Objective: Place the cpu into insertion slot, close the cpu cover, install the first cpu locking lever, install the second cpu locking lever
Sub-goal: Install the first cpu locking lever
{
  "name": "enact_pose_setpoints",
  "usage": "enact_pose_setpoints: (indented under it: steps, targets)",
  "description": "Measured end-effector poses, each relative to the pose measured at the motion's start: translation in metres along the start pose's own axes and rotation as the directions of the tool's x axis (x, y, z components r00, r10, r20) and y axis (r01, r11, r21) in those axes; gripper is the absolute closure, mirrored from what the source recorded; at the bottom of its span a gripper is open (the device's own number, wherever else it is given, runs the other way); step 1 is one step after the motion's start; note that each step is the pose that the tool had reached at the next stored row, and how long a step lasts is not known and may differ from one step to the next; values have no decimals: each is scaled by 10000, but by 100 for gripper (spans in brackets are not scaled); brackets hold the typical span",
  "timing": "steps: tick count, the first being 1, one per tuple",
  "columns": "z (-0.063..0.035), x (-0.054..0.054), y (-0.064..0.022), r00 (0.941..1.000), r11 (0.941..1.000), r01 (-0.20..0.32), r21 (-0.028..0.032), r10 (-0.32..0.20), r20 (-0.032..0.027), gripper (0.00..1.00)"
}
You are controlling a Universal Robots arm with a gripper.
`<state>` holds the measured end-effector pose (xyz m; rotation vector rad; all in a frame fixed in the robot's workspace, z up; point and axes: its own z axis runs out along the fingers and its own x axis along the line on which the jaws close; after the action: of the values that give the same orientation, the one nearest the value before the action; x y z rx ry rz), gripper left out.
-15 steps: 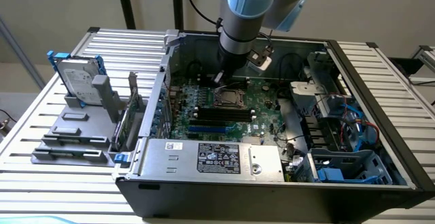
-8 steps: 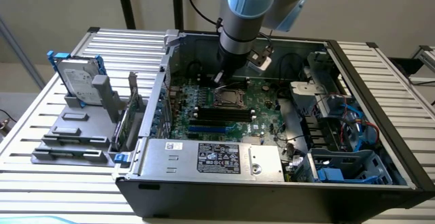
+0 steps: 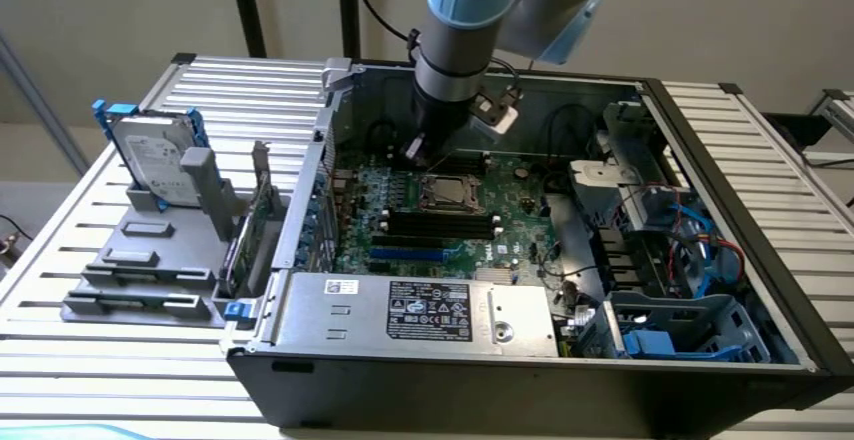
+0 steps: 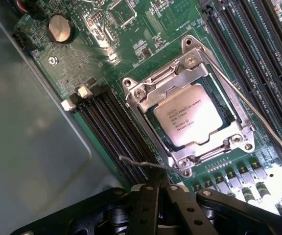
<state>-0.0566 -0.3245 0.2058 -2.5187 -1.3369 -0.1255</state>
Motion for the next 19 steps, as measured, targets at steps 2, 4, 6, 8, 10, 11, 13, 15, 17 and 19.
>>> enact_pose_setpoints:
  steps: [2, 4, 6, 8, 10, 11, 13, 15, 17, 19]
  targets:
    - [-1, -1, -1, 10000, 10000, 2, 2, -2, -3, 89]
    - [-3, -4, 0, 10000, 10000, -3, 11, 3, 5, 89]
    - [-5, -10, 3, 10000, 10000, -7, 17, 7, 18, 89]
    - [-7, -16, 8, 10000, 10000, -16, 25, 16, 49, 89]
    - [-9, -20, 9, 9999, 10000, -27, 15, 27, 100, 89]
    - [-9, -20, 10, 9999, 10000, -30, 7, 30, 122, 89]
    - [-9, -19, 14, 9999, 10000, -31, -7, 31, 159, 89]
    - [-10, -11, 25, 9998, 10000, -35, -15, 36, 179, 89]
    - [-11, 8, 53, 9998, 10000, -38, -14, 38, 184, 89]
    - [-11, 28, 83, 9998, 10000, -38, -14, 38, 185, 89]
